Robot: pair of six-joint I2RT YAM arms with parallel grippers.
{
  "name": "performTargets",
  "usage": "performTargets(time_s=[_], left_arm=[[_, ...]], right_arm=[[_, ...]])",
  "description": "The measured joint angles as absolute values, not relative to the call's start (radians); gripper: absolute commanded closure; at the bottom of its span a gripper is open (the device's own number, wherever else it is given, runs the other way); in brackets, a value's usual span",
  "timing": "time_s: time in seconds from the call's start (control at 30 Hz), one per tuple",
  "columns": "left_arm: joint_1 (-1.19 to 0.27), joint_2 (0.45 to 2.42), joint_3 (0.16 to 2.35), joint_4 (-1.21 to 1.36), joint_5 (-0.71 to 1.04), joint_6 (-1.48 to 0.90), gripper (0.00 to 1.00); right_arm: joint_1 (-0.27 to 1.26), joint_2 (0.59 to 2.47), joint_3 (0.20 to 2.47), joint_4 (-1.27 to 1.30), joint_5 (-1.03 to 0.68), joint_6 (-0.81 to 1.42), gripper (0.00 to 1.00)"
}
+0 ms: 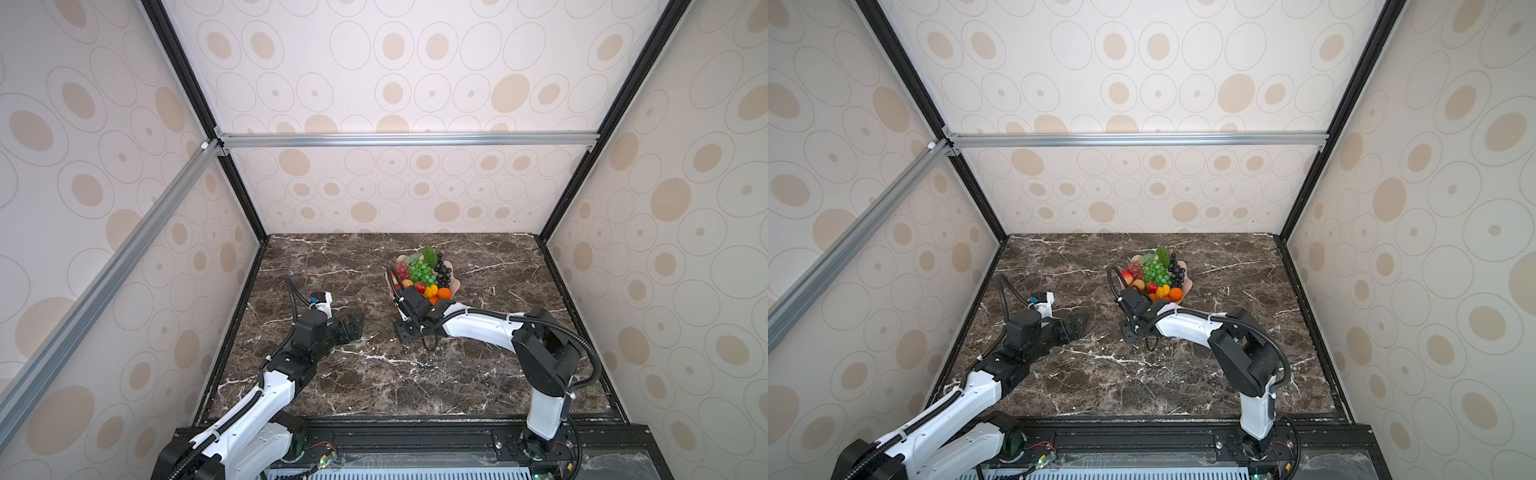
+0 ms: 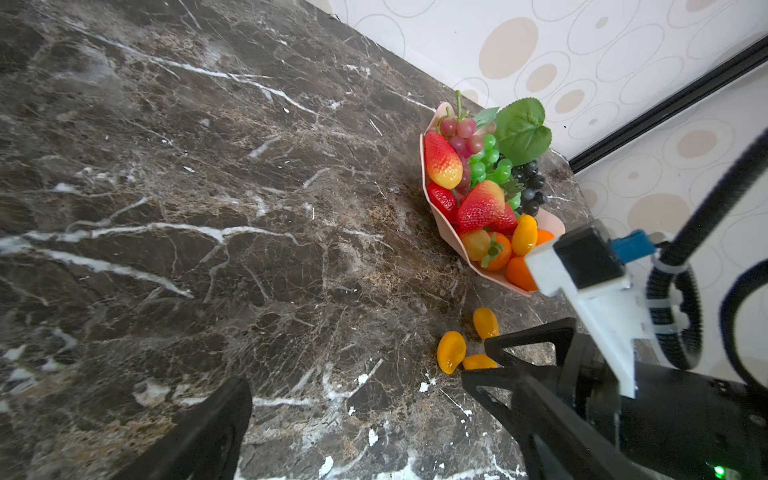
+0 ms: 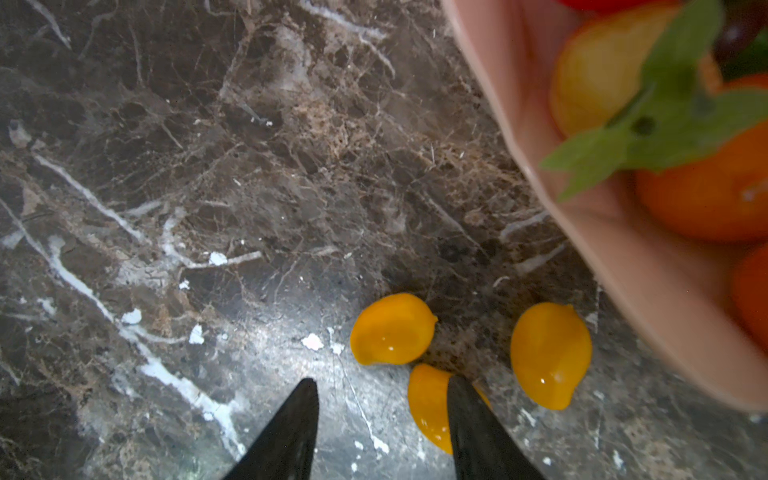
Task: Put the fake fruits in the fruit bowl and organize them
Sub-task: 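Swing the right gripper back toward the remaining yellow fruits, then lower the open right gripper over a yellow fruit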
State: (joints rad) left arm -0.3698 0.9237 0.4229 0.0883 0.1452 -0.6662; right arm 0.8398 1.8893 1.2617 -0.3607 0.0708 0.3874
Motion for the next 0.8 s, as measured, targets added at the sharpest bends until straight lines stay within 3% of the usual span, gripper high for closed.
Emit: performTargets(time_s=[0.8], left_arm=[[-0.359, 0.904, 0.415, 0.088, 0.159, -0.67, 0.02]], right_arm=[[0.848, 2.042, 1.393, -0.415, 0.087, 0.384, 0.54]])
